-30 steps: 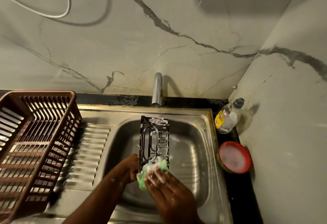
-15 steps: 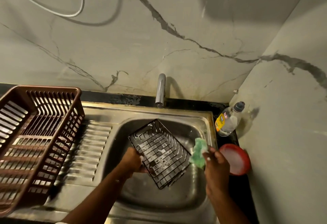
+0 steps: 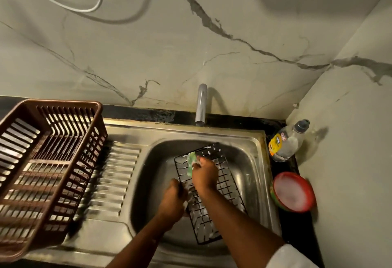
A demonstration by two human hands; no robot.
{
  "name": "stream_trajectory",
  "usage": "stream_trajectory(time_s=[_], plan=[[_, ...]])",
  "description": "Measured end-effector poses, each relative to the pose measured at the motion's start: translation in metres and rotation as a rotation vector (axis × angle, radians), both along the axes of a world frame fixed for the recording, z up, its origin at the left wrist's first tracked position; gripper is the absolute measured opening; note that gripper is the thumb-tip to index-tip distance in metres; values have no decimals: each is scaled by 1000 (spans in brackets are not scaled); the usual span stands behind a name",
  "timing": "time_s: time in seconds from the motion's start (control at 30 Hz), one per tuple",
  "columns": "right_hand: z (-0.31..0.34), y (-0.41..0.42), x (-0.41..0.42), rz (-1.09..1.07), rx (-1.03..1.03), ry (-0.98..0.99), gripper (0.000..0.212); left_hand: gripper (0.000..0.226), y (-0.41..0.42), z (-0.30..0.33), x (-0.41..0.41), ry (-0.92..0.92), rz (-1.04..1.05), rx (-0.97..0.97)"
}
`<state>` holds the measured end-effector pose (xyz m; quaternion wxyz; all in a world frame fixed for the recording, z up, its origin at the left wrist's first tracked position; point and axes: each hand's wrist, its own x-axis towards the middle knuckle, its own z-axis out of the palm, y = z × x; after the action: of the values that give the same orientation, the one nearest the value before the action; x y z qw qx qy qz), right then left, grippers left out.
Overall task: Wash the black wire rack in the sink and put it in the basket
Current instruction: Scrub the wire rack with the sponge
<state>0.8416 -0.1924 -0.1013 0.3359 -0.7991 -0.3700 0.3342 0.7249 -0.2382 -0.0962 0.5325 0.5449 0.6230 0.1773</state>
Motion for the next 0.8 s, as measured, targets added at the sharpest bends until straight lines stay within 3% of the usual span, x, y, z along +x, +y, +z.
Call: stream_trajectory(time_s=[0.23,0.4,0.53,0.63,0.8], plan=[[-15,-1,0,455,48,-10,43,32,25,-7,-16,-16,-58,72],[-22,-20,15,635,44,-35,27,20,35,-14,-18,-98,42,-13],[-22,-41,25,819,-89,-100,16,12,42,-24,-22,-178,136,-59],[-21,-45,26,860,-138,-167,27,4,44,-31,-22,-176,163,-27],[-24,-48,17,795,-192,-215,29,8,43,-26,-13,-140,226,-11]])
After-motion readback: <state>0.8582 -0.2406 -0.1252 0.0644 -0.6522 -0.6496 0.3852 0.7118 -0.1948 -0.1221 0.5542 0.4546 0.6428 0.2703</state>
